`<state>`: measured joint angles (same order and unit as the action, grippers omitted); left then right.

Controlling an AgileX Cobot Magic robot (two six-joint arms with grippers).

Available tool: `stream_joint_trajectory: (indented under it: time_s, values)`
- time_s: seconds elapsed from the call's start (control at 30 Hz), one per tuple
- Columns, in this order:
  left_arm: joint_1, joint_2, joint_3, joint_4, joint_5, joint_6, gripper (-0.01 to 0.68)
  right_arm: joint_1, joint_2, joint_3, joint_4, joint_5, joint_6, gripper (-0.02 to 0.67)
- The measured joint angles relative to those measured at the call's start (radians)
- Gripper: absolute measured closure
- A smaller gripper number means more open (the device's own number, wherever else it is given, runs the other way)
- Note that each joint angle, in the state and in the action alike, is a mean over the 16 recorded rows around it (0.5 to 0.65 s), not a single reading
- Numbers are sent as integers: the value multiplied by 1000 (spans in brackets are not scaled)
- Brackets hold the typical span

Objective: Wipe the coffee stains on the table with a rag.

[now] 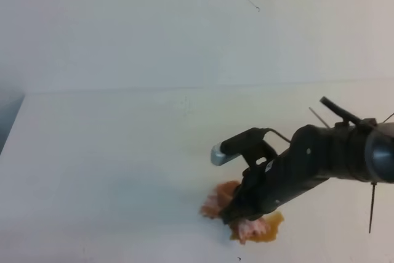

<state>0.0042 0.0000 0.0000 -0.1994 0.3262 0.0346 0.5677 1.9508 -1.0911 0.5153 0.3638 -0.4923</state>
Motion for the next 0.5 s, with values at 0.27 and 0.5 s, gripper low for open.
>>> stream_joint_trajectory:
  time_s: [0.27,0.5]
  values:
    - [0,0,0,0,0,0,674,127,-1,-13,-136,46,159,606]
    - [0,0,0,0,0,0,674,153,-7,-16,-520,172,526,607]
